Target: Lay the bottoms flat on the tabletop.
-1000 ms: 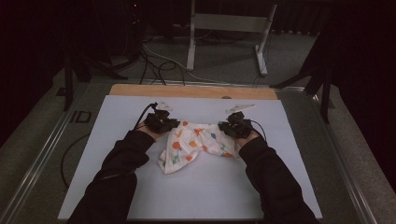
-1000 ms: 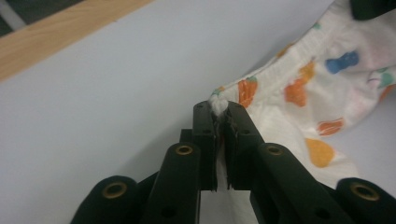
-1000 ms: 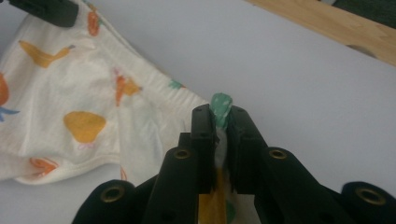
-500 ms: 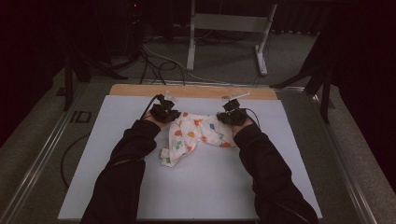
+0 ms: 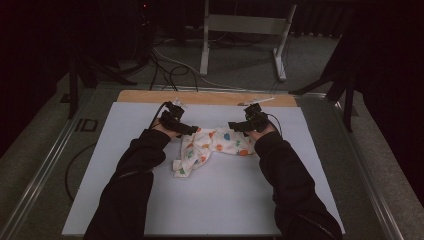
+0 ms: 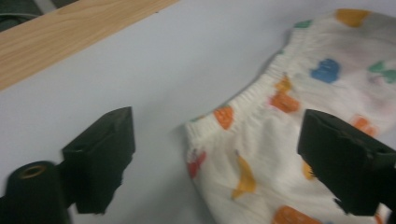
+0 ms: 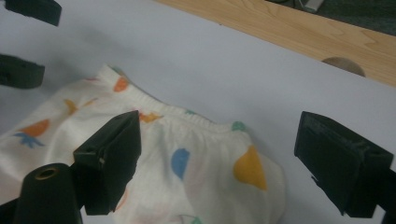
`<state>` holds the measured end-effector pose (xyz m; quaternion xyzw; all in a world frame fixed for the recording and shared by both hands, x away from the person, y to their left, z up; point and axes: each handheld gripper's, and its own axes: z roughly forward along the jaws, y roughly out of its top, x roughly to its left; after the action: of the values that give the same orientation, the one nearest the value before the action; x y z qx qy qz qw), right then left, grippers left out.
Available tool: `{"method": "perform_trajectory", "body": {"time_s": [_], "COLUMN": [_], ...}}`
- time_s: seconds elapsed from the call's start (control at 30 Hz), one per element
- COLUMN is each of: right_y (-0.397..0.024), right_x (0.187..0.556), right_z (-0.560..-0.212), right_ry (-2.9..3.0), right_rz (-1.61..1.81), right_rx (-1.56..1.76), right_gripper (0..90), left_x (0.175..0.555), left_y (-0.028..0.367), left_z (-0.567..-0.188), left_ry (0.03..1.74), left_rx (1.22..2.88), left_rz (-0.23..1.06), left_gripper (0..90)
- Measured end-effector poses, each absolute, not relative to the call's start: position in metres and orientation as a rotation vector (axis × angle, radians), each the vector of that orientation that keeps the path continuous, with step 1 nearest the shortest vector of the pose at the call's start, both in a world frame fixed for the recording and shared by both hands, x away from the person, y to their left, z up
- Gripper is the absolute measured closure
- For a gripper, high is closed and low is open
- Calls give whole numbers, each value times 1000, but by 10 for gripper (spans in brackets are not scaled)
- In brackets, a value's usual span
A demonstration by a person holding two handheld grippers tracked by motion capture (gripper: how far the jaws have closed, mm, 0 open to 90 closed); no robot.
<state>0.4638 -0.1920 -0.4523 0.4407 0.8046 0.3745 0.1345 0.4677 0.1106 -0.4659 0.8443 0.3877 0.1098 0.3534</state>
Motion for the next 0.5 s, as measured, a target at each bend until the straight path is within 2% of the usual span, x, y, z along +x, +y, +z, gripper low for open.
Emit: {"method": "perform_trajectory", "body": {"time_s": [0.17, 0.5], "right_y": [-191, -194], "right_x": [454, 427], "right_z": [-448, -439], "right_ry": [2352, 2355], "right_rz": [1096, 1151], "right_rx": [1224, 1156], "right_gripper": [134, 132], "left_x": [457, 426], "left_y": [113, 121], "left_z": [-459, -445], "left_ry": [956, 864], "left_rx": [2173, 2148], "left_rz": [227, 208], "left_gripper": [24, 11]}}
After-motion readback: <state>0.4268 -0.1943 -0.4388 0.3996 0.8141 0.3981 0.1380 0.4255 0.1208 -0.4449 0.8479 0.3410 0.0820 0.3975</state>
